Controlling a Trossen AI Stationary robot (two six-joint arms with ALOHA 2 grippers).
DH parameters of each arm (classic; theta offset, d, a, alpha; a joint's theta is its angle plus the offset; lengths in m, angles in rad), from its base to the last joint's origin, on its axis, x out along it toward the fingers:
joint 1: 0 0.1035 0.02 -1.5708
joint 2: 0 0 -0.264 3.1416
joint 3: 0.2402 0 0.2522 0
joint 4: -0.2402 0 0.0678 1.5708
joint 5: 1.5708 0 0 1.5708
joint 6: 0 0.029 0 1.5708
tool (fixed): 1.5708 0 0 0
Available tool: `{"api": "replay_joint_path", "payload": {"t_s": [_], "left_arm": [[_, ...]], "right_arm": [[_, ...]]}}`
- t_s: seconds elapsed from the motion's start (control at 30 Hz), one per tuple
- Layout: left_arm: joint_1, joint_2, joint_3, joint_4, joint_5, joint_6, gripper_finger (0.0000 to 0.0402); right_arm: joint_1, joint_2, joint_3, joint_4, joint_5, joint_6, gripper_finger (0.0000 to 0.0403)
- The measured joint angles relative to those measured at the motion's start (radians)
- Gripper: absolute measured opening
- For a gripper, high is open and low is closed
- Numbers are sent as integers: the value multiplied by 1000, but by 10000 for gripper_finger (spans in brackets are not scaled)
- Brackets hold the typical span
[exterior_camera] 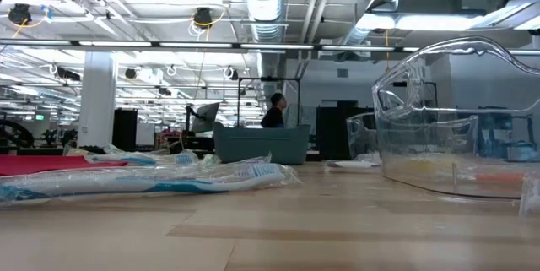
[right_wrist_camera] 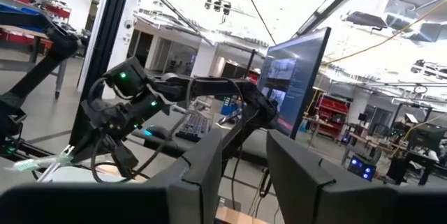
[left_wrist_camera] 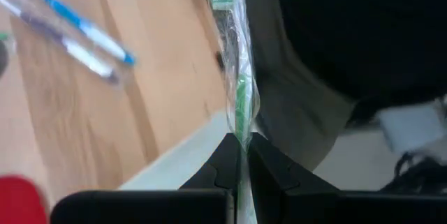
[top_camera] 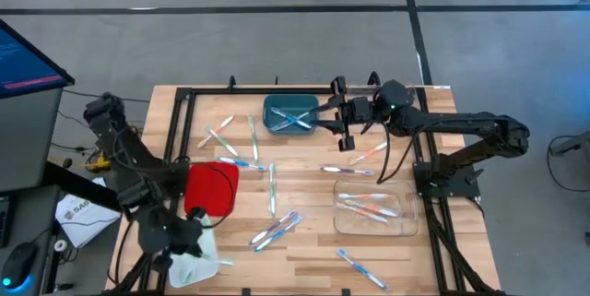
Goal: Pick & Place Toothbrushes
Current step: Put the green toothbrush into the white bin
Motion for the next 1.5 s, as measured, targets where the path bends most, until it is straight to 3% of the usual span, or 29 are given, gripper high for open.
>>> {"api": "replay_joint_path", "payload": {"t_s": [0.23,0.47,0.77,0.93,1.1,1.5], "left_arm": [[-83,-1,-111,-72,-29,-12,9],[-93,-8,-225,-66,43,-27,7],[-137,-115,-229,-45,23,-17,7],[-180,-145,-229,-43,-4,121,7],[-192,-143,-229,-60,6,216,7],[-163,-18,-227,-90,67,220,7]], "right_arm": [[1,0,0,3,1,0,108],[1,0,0,-2,3,3,108],[0,29,2,0,3,45,108],[0,34,0,1,3,46,108],[1,35,0,-9,3,59,108],[1,35,0,-16,3,142,108]]}}
